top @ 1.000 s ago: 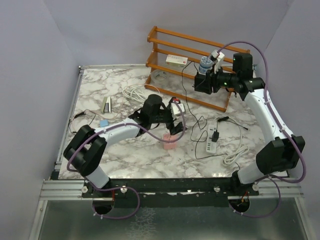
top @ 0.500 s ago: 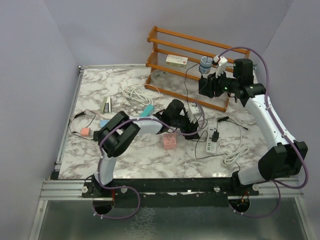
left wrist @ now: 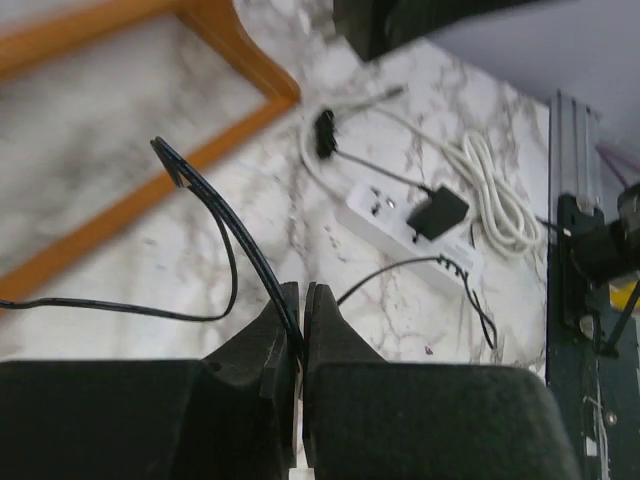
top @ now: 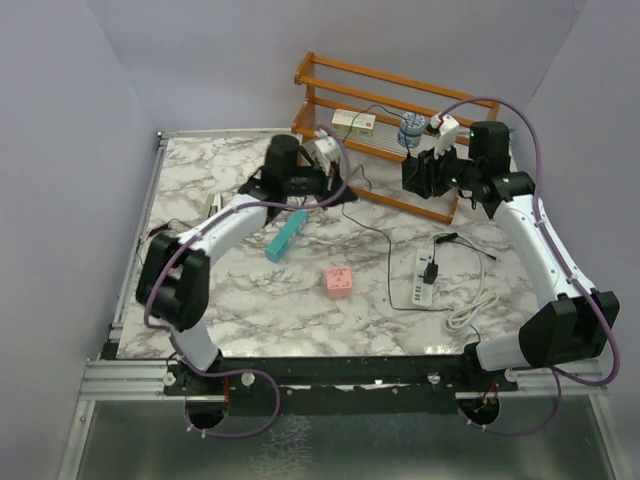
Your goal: Pull the plug off the socket
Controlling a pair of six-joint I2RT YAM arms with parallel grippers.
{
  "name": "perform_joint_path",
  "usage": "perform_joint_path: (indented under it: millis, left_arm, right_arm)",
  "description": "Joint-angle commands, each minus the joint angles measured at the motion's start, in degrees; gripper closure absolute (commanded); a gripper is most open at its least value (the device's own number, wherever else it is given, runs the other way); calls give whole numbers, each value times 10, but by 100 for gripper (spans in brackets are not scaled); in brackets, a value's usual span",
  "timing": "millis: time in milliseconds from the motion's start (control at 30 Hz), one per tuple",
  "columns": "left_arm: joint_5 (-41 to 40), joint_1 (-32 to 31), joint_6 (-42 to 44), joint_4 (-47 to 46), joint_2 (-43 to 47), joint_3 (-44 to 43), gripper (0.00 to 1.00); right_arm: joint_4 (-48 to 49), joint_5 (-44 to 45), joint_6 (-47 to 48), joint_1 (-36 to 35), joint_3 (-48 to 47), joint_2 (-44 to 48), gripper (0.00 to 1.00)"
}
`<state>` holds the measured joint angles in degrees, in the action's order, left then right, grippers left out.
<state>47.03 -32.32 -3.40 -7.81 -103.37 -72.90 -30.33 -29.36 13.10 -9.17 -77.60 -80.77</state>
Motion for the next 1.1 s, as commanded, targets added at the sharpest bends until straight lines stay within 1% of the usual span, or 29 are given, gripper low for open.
perform_joint_path:
  millis: [0,133,233,300,367,500,600,700,800,867,967,1067]
  left_arm:
    - [24,76,-20,84,143,-50,100]
    - [-28,151,-1,184,220,-113,100]
    - [-105,197,42,242,272,-168,100]
    - [-180,220,77,291,291,-219,100]
    - [-257,237,101,324,299,-268,100]
    - [-359,256,120,339,308,-341,100]
    - [-410,262,132,343,293,-396,100]
    - [-462,262,164,357,269,-443,100]
    - [-534,263,218,359,252,-451,100]
    - [-561,263,257,363,250,-441,100]
    - [-572,264,270,370,268,-389,100]
    - [-572,266,251,376,296,-314,100]
  right_arm:
    - [5,-17,10,-1,-34,10,99]
    - [9,-53,14,-1,-49,4,100]
    - [7,-77,16,-2,-69,-6,100]
    - [6,-92,17,-5,-83,-12,100]
    - [3,-98,20,-16,-96,-18,100]
    - [7,-98,31,-53,-109,-26,99]
    - [16,-96,28,-75,-117,-33,99]
    - [18,-96,30,-99,-127,-48,99]
    - [15,-90,38,-141,-137,-81,99]
    - [15,-92,36,-170,-150,-108,99]
    - [20,-98,30,-214,-176,-157,98]
    - [22,-100,11,-255,-220,-226,98]
